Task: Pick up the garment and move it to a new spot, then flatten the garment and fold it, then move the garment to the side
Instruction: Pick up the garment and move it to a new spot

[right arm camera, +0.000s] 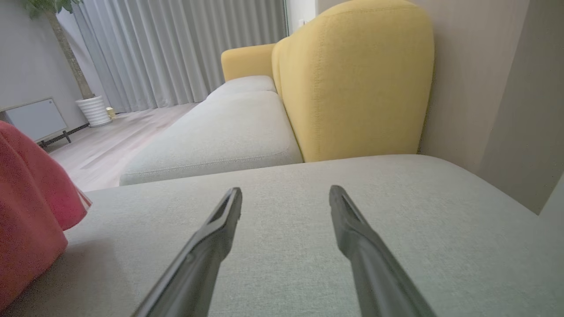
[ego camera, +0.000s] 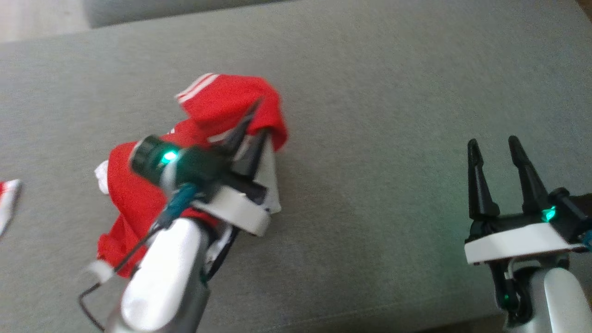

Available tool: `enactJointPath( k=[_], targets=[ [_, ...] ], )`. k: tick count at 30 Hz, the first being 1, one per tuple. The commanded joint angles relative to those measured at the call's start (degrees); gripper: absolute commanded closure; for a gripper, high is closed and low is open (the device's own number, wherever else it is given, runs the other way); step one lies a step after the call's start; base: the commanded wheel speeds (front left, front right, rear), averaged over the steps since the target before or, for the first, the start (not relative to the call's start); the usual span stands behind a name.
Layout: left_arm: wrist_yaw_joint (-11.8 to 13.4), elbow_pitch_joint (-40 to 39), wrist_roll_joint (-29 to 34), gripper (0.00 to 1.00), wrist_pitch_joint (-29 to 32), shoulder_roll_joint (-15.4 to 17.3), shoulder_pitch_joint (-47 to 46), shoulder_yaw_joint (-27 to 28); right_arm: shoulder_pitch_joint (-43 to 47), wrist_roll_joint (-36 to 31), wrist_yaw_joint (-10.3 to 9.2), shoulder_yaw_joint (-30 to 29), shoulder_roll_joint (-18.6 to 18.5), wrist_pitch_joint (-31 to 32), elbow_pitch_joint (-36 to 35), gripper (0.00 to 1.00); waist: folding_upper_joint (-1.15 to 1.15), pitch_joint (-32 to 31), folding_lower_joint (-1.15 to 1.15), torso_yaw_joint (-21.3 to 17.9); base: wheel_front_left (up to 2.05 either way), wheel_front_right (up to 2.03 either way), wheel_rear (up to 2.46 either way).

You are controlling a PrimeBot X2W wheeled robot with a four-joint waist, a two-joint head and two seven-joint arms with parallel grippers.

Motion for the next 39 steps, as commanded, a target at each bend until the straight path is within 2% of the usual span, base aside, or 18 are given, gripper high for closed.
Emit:
enactJointPath(
  k=[1,8,15,16,17,23,26,32,39],
  targets=[
    [-0.32,-1.30,0.66,1.00,0.12,0.12,-2.90,1.03,-2.64,0.28,0.43,1.14,-0.24,-0.66,-1.98,0.00,0.00,3.82,0.00,-4.01,0.00,0.00,0.00],
    [-1.45,11.04,3.03,1.00,1.29,-0.22,-9.92,-7.76,-4.99,2.79,0.43,2.39,-0.24,-3.29,-0.22,0.00,0.00,8.78,0.00,-10.36,0.00,0.00,0.00],
    [-1.95,20.53,1.69,1.00,1.42,-0.41,-13.73,-14.05,-5.94,4.38,0.43,3.36,-0.24,-5.79,2.81,0.00,0.00,10.19,0.00,-12.30,0.00,0.00,0.00],
    [-1.96,21.34,1.27,0.45,1.17,-0.43,-14.04,-14.22,-6.06,4.48,0.43,3.40,-0.24,-5.99,3.18,0.00,0.00,10.09,0.00,-12.24,0.00,0.00,0.00],
    [-1.97,21.88,0.85,0.00,0.66,-0.45,-14.24,-14.40,-6.12,4.53,0.43,3.36,-0.24,-6.15,3.54,0.00,0.00,9.86,0.00,-12.08,0.00,0.00,0.00],
    [-1.83,21.17,-2.55,0.00,-2.85,-0.52,-12.53,-15.37,-6.00,3.97,0.43,3.48,-0.24,-6.16,4.66,0.00,0.00,6.95,0.00,-9.44,0.00,0.00,0.00],
    [-0.61,18.13,-4.03,0.00,-4.65,-0.34,-9.91,-14.49,-5.66,3.17,0.43,3.68,-0.24,-5.48,4.64,0.00,0.00,4.93,0.00,-7.42,0.00,0.00,0.00],
    [1.84,11.30,-6.08,0.00,-5.82,2.43,-3.67,-12.33,-4.73,1.87,0.43,2.98,-0.24,-3.63,3.81,0.00,0.00,1.42,0.00,-2.99,0.00,0.00,0.00],
    [4.27,7.49,-7.61,0.00,-4.46,4.96,1.42,-10.55,-3.56,1.01,0.43,2.29,-0.24,-1.89,2.65,0.00,0.00,-1.22,0.00,0.65,0.00,0.00,0.00]
  ],
)
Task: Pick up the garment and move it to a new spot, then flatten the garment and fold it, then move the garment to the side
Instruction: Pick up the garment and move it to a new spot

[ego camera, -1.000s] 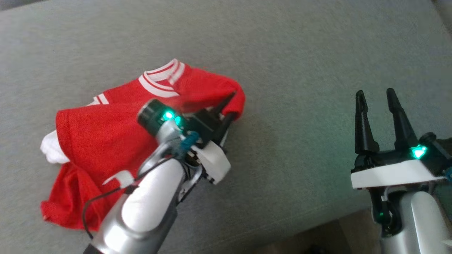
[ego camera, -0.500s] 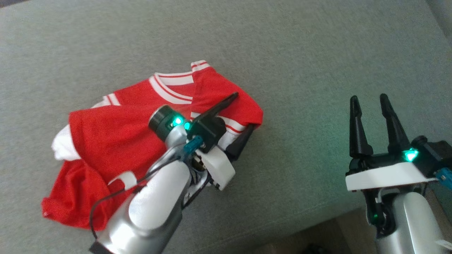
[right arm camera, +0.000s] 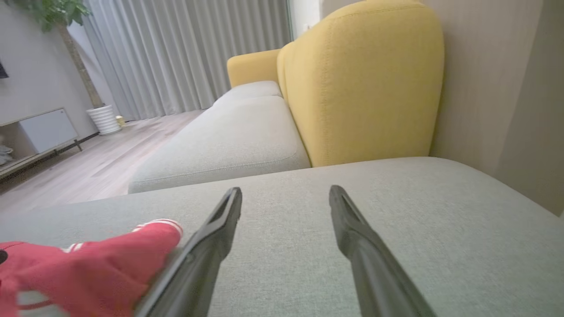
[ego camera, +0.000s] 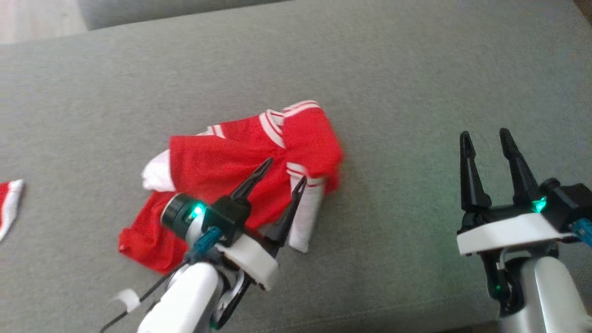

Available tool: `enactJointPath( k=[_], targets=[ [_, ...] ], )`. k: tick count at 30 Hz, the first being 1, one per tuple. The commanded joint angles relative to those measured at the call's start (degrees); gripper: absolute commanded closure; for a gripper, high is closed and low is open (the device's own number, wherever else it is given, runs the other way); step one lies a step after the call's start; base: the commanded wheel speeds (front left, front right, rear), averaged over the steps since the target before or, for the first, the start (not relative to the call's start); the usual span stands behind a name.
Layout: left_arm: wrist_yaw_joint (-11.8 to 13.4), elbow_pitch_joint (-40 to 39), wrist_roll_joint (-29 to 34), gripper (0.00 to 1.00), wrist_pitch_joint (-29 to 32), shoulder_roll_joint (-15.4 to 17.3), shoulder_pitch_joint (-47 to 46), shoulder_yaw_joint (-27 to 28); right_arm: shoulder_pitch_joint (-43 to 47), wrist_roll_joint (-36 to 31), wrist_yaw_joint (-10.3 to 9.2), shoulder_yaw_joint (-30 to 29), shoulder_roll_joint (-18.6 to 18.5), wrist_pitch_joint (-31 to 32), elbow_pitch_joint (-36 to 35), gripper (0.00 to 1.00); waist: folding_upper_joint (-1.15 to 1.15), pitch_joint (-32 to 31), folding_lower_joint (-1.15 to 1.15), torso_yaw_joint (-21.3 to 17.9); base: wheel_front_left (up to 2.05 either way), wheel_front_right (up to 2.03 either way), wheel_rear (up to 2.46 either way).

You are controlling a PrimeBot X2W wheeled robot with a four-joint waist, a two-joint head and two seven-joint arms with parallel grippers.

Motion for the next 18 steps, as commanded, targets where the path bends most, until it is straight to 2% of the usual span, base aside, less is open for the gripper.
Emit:
enactJointPath(
  k=[1,6,13,14,18],
  targets=[
    [0.49,-2.38,-0.40,0.00,0.22,0.94,-0.57,2.38,0.31,-0.29,0.43,0.95,-0.27,0.28,-2.31,0.00,0.00,-1.75,0.00,1.97,0.00,0.00,0.00],
    [2.57,-4.24,-2.70,0.00,0.54,2.21,2.83,4.98,1.59,-0.93,0.43,0.65,-0.27,1.41,-3.35,0.00,0.00,-3.41,0.00,3.91,0.00,0.00,0.00],
    [7.83,-7.26,-6.82,0.00,-1.03,3.30,7.60,12.10,3.12,-2.11,0.43,0.50,-0.27,2.73,-4.75,0.00,0.00,-5.54,0.00,6.07,0.00,0.00,0.00],
    [9.23,-8.00,-7.93,0.00,-1.52,3.80,8.87,14.44,3.55,-2.52,0.43,0.71,-0.27,3.16,-5.07,0.00,0.00,-6.16,0.00,6.60,0.00,0.00,0.00],
    [11.62,-9.21,-8.95,0.00,-2.42,5.31,11.04,18.56,4.35,-3.11,0.43,1.11,-0.27,3.94,-5.55,0.00,0.00,-7.27,0.00,7.44,0.00,0.00,0.00]
  ],
)
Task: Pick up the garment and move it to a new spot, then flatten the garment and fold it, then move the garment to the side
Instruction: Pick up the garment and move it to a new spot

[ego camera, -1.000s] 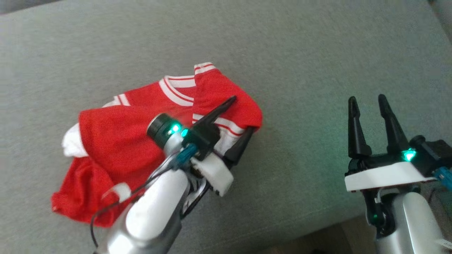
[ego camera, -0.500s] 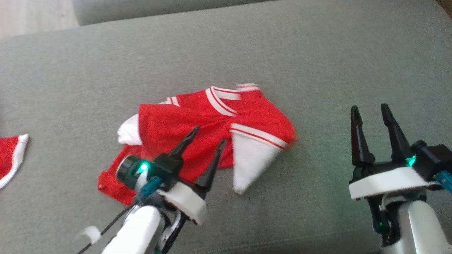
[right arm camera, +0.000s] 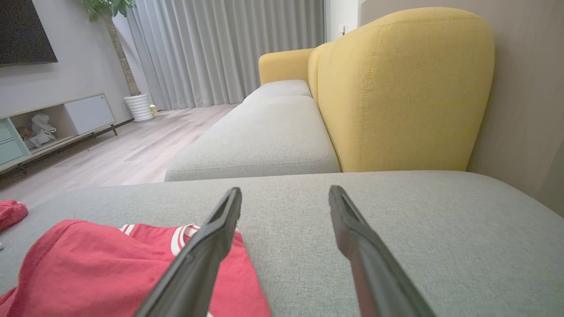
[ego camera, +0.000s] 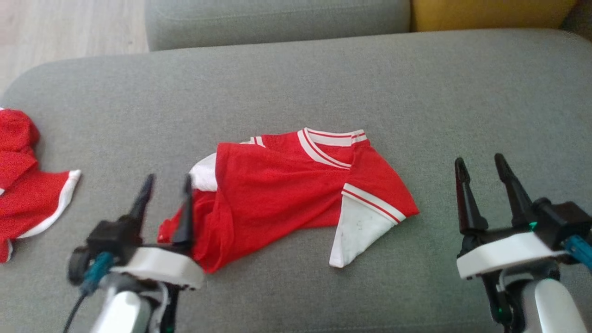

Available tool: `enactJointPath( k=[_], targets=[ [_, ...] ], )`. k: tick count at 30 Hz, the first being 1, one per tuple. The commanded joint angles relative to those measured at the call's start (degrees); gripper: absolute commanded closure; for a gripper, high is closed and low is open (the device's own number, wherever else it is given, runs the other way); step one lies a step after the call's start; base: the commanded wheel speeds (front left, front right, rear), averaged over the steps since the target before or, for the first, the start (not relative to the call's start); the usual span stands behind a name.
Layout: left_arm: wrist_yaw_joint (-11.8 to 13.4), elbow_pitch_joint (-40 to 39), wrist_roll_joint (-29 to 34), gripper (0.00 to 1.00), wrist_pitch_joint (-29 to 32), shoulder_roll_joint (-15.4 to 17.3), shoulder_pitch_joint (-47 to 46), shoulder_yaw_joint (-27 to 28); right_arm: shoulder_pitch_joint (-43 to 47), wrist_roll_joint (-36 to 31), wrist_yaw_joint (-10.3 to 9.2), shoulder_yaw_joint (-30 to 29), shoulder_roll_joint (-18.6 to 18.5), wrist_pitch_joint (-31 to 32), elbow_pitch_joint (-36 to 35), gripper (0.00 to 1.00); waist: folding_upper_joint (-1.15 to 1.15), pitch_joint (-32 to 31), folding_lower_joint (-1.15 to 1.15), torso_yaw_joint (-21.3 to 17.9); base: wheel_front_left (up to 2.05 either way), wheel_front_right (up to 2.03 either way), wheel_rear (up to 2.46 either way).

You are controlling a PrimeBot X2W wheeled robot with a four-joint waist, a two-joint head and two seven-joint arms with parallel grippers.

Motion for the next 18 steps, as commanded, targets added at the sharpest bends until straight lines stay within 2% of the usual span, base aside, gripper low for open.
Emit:
enactJointPath(
  k=[1,6,10,18],
  targets=[
    [0.56,-2.38,-0.05,0.00,-0.71,1.53,-1.24,2.89,-0.82,-0.60,0.43,1.42,-0.27,0.20,-2.43,0.00,0.00,-0.62,0.00,0.49,0.00,0.00,0.00],
    [1.16,-3.20,0.51,0.00,-1.20,3.07,0.77,4.10,0.39,-1.27,0.43,1.80,-0.27,1.04,-3.02,0.00,0.00,-1.72,0.00,0.81,0.00,0.00,0.00],
    [0.71,-3.70,1.81,0.00,-1.38,4.06,1.58,3.15,1.57,-1.95,0.43,1.56,-0.27,1.74,-3.45,0.00,0.00,-2.53,0.00,0.71,0.00,0.00,0.00],
    [1.00,-3.98,2.02,0.00,-1.45,4.82,3.19,2.86,3.68,-2.90,0.43,1.61,-0.27,2.41,-4.25,0.00,0.00,-3.80,0.00,0.08,0.00,0.00,0.00]
  ],
)
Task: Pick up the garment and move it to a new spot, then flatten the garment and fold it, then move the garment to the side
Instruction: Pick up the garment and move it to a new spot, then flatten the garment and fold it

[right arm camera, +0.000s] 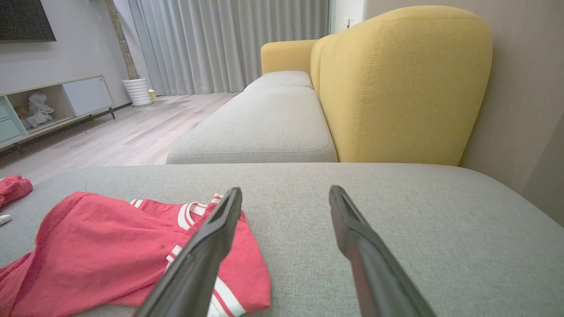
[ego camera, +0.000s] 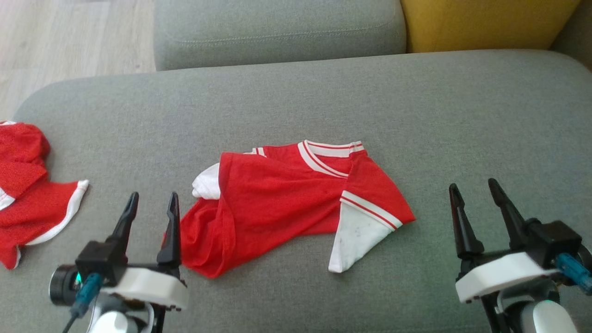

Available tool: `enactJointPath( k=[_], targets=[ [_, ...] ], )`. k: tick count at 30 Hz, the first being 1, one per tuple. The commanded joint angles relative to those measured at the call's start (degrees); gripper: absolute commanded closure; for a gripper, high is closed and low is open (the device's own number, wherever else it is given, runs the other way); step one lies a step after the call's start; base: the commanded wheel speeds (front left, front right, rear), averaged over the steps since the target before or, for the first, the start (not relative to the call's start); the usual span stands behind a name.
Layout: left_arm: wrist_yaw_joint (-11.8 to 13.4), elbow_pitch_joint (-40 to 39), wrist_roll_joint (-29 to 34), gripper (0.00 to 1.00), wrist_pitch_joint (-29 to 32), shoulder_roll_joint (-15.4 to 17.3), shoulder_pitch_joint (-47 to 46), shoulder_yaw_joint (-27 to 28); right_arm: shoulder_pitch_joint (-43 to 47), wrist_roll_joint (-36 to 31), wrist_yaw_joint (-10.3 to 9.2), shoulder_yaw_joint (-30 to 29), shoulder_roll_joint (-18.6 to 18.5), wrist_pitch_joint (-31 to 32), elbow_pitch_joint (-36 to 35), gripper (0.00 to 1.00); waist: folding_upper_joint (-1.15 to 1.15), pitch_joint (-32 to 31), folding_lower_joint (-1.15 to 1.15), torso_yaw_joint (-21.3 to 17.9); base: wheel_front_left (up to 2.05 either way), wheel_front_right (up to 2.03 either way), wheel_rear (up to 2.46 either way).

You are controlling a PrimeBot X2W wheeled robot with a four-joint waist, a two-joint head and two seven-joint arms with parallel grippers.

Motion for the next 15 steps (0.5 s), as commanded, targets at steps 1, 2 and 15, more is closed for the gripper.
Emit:
enactJointPath(
  k=[1,2,15],
  targets=[
    [0.17,-1.98,0.35,0.00,-0.72,1.38,-0.92,1.85,-0.88,-0.28,0.43,1.30,-0.27,0.09,-2.46,0.00,0.00,-0.28,0.00,-0.07,0.00,0.00,0.00],
    [0.21,-1.99,0.29,0.00,-0.73,1.37,-0.81,1.84,-0.73,-0.32,0.43,1.30,-0.27,0.09,-2.54,0.00,0.00,-0.36,0.00,-0.07,0.00,0.00,0.00],
    [0.77,-1.37,-0.34,0.00,-0.79,1.32,-0.58,1.89,-0.48,-0.49,0.43,1.34,-0.27,0.42,-2.87,0.00,0.00,-0.33,0.00,-0.24,0.00,0.00,0.00]
  ],
)
